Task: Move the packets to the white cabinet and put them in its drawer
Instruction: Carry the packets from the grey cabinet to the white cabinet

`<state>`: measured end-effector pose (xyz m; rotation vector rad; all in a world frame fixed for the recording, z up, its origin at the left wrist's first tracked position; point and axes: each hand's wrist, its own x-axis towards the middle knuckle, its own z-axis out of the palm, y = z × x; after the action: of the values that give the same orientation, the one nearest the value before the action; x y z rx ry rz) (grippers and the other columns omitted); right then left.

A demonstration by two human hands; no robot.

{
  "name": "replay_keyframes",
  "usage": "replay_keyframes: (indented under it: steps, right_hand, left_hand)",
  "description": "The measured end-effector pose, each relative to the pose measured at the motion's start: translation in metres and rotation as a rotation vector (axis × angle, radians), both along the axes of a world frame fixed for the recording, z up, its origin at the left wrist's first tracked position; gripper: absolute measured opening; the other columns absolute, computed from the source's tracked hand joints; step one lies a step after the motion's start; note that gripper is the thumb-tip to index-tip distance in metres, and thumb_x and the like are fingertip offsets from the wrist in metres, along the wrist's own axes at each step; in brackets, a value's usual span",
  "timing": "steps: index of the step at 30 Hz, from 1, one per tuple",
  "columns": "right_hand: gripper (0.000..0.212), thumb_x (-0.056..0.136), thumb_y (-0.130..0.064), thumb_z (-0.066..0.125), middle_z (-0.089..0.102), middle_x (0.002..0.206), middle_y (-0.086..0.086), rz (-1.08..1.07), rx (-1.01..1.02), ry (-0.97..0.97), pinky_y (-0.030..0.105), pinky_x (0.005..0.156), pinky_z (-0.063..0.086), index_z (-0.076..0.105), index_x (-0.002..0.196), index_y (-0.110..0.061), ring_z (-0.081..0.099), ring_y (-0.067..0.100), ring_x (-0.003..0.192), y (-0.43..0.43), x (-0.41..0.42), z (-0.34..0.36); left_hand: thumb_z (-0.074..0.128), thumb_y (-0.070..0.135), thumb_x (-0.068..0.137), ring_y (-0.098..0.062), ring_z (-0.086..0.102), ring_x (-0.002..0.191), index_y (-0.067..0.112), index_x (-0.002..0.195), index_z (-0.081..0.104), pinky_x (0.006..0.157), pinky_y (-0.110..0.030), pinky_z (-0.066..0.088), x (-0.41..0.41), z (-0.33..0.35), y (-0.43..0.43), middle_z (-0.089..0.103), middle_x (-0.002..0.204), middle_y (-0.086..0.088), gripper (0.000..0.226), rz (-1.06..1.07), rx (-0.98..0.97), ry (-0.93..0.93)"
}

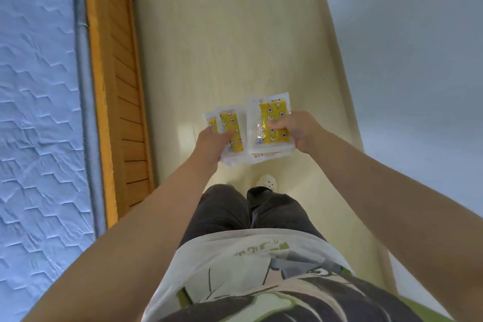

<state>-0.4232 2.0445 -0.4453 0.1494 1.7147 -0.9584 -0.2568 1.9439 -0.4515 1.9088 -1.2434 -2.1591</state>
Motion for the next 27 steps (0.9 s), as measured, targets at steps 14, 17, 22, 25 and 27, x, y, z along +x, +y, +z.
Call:
replay_keyframes:
  steps: [14, 17, 22, 25, 27]
  right_hand:
    - [0.016, 0.076, -0.003, 0.076, 0.068, 0.102, 0.011, 0.275, 0.011, 0.075, 0.040, 0.098, 0.046, 0.067, 0.088, -0.010, 0.063, 0.032, 0.105, -0.305, -0.127, -0.007]
    - [0.024, 0.075, -0.003, 0.076, 0.068, 0.109, 0.013, 0.293, 0.032, 0.060, 0.040, 0.097, 0.046, 0.067, 0.096, -0.006, 0.063, 0.030, 0.105, -0.371, -0.149, -0.005]
    - [0.028, 0.077, -0.008, 0.076, 0.067, 0.112, 0.012, 0.378, 0.064, 0.113, 0.037, 0.095, 0.046, 0.066, 0.103, -0.006, 0.062, 0.029, 0.106, -0.481, -0.193, 0.003]
    - [0.032, 0.079, -0.011, 0.075, 0.066, 0.114, 0.010, 0.493, 0.069, 0.173, 0.032, 0.087, 0.046, 0.065, 0.109, -0.005, 0.062, 0.026, 0.103, -0.558, -0.218, 0.003]
    - [0.037, 0.080, -0.010, 0.074, 0.064, 0.117, 0.011, 0.553, 0.062, 0.202, 0.029, 0.080, 0.043, 0.062, 0.115, -0.003, 0.058, 0.023, 0.094, -0.610, -0.233, 0.002]
  left_hand:
    - [0.062, 0.006, 0.090, -0.019, 0.065, 0.082, 0.015, 0.107, 0.057, 0.082, -0.037, 0.056, -0.126, -0.019, -0.279, 0.067, 0.098, -0.002, 0.019, 0.191, -0.005, -0.100]
    - [0.063, 0.007, 0.091, -0.019, 0.065, 0.080, 0.017, 0.100, 0.057, 0.083, -0.038, 0.055, -0.151, -0.010, -0.345, 0.066, 0.091, 0.000, 0.015, 0.195, -0.008, -0.116]
    - [0.063, 0.008, 0.090, -0.024, 0.067, 0.096, 0.013, 0.112, 0.059, 0.088, -0.043, 0.055, -0.190, -0.004, -0.444, 0.068, 0.106, -0.006, 0.023, 0.215, -0.018, -0.109]
    - [0.062, 0.006, 0.091, -0.023, 0.067, 0.090, 0.011, 0.112, 0.059, 0.083, -0.039, 0.056, -0.212, -0.007, -0.503, 0.068, 0.102, -0.005, 0.022, 0.283, -0.009, -0.104]
    - [0.064, 0.007, 0.090, -0.024, 0.067, 0.091, 0.010, 0.113, 0.058, 0.085, -0.042, 0.056, -0.227, -0.008, -0.543, 0.068, 0.105, -0.007, 0.024, 0.339, 0.000, -0.117]
